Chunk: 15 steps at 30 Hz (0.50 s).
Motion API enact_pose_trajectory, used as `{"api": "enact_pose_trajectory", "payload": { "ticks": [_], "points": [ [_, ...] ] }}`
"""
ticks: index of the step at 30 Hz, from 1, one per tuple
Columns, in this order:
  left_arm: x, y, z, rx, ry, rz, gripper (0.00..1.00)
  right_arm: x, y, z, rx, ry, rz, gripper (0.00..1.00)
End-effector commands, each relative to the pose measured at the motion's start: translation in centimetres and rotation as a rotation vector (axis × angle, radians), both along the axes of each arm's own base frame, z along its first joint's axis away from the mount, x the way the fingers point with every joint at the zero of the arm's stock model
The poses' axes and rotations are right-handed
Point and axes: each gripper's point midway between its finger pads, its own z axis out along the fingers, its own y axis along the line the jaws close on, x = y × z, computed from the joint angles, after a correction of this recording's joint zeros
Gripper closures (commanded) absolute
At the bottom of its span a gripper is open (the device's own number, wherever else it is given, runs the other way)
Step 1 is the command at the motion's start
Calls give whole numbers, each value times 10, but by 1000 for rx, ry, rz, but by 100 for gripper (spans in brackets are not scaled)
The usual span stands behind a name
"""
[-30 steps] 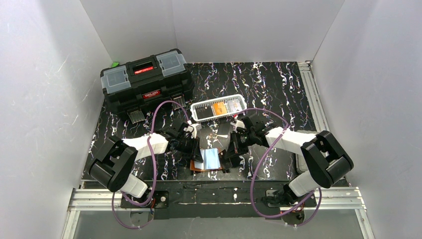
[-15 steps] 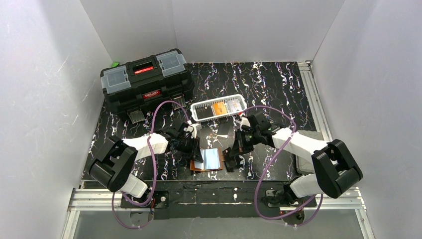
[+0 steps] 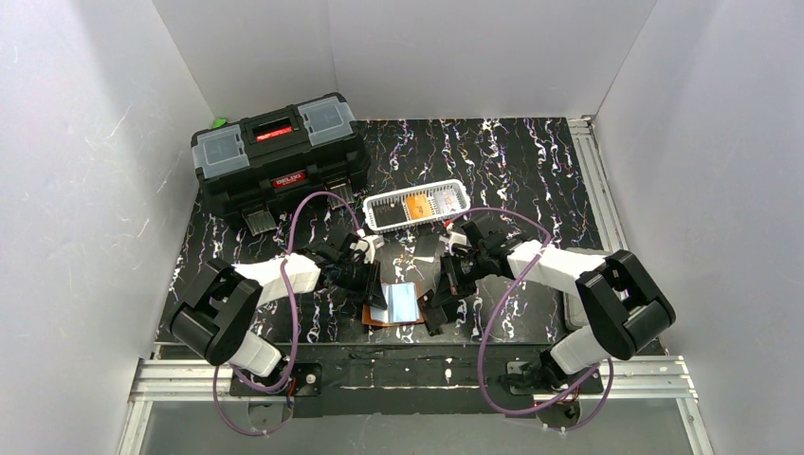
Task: Put the credit cards into the card holder
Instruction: Turn over the card slot in the card holder.
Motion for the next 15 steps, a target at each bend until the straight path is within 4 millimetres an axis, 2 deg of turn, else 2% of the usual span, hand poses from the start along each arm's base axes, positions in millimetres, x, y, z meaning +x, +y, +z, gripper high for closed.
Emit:
{"api": "enact_pose_trajectory", "payload": {
  "ticks": [1, 15],
  "points": [
    [-8, 10, -5, 50, 18, -1, 86, 8, 15, 14, 65, -42, 42, 99],
    [-9, 10, -5, 46, 17, -2, 86, 6, 17, 9, 61, -26, 52, 99]
  ]
}}
